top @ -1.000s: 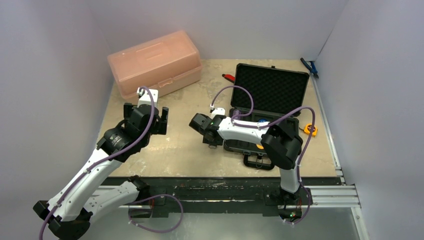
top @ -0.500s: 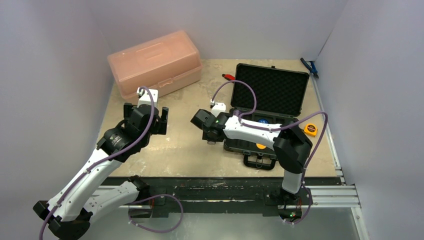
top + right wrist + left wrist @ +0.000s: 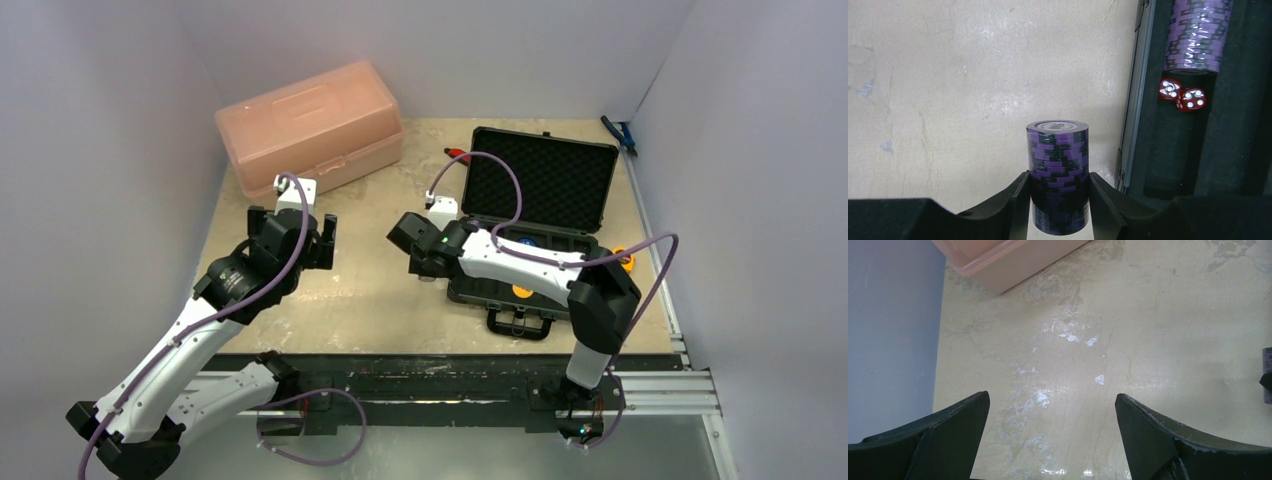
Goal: Pack up texas hold em set
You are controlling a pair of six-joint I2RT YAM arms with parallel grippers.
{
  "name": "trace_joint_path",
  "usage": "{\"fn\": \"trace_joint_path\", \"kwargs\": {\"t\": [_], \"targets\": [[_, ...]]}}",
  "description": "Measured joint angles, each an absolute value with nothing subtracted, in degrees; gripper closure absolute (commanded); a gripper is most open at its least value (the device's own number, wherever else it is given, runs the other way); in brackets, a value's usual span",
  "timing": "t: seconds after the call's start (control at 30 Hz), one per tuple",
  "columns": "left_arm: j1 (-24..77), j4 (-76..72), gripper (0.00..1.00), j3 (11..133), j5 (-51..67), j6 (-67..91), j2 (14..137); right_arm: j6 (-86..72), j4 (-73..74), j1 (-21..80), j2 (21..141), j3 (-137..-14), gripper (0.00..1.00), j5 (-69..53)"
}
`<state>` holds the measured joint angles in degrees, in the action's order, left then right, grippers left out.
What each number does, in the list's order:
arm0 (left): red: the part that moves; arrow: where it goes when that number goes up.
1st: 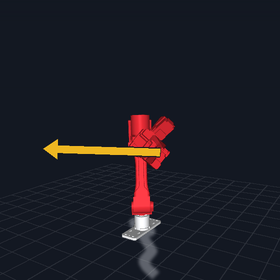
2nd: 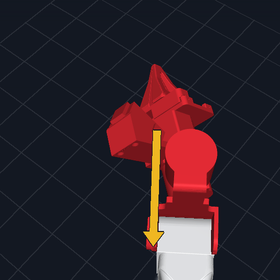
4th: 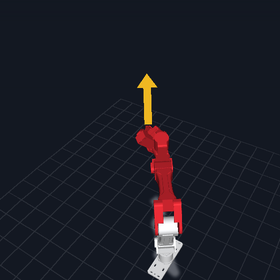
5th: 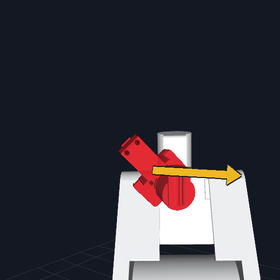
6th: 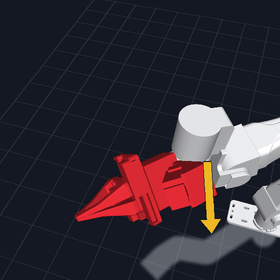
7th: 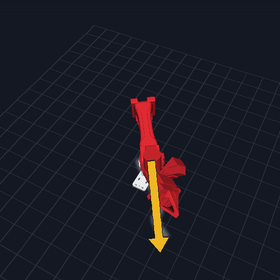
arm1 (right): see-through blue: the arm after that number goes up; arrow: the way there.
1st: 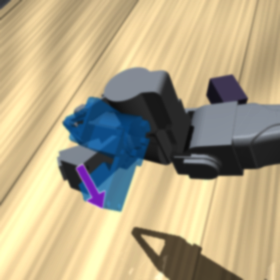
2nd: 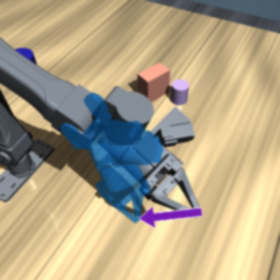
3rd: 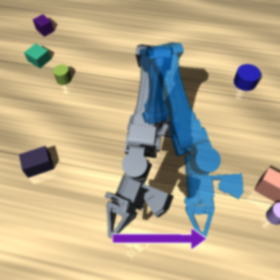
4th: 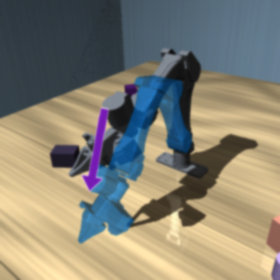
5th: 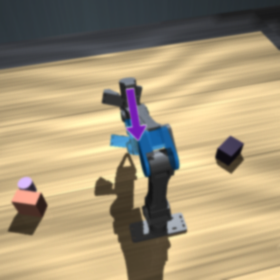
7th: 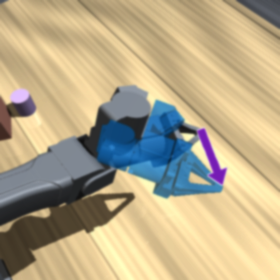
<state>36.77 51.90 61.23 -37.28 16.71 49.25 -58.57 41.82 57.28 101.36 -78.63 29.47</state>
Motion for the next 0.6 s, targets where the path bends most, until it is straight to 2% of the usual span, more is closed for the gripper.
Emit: {"fn": "trace_joint_path", "kwargs": {"t": [0.4, 0.6], "targets": [[36.8, 51.9, 0.04, 61.2, -37.3, 16.7, 49.3, -55.6, 45.3, 52.7, 90.1, -74.4, 1.0, 28.6], [36.8, 51.9, 0.04, 61.2, -37.2, 16.7, 49.1, -52.8, 48.6, 50.0, 89.2, -73.5, 1.0, 26.8]]}}
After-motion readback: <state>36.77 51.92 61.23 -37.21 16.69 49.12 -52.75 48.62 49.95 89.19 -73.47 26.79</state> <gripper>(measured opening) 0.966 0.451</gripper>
